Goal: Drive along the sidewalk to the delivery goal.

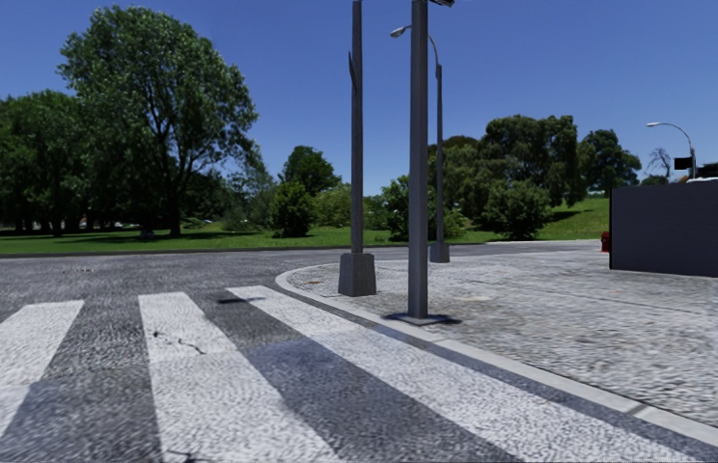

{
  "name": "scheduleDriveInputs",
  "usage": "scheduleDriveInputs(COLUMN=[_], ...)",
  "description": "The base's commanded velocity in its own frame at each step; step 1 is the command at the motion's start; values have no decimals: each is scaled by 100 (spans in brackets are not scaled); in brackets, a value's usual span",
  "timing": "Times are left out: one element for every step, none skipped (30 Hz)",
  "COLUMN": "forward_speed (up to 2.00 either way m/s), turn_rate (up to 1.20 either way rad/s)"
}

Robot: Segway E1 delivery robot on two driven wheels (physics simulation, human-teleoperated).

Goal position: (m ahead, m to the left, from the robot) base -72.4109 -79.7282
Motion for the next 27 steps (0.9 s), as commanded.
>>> scheduleDriveInputs(forward_speed=[0,0,0,0,0,0,14,45,45,67,78,94,94,115,124,138,138,157,166,166,168,170,179,179,200,200,200], turn_rate=[-51,-51,-51,-51,-51,-51,-48,-47,-47,-47,-46,-46,-46,-46,-46,-46,-46,-46,-46,-46,-46,-46,-46,-46,-46,-46,-46])
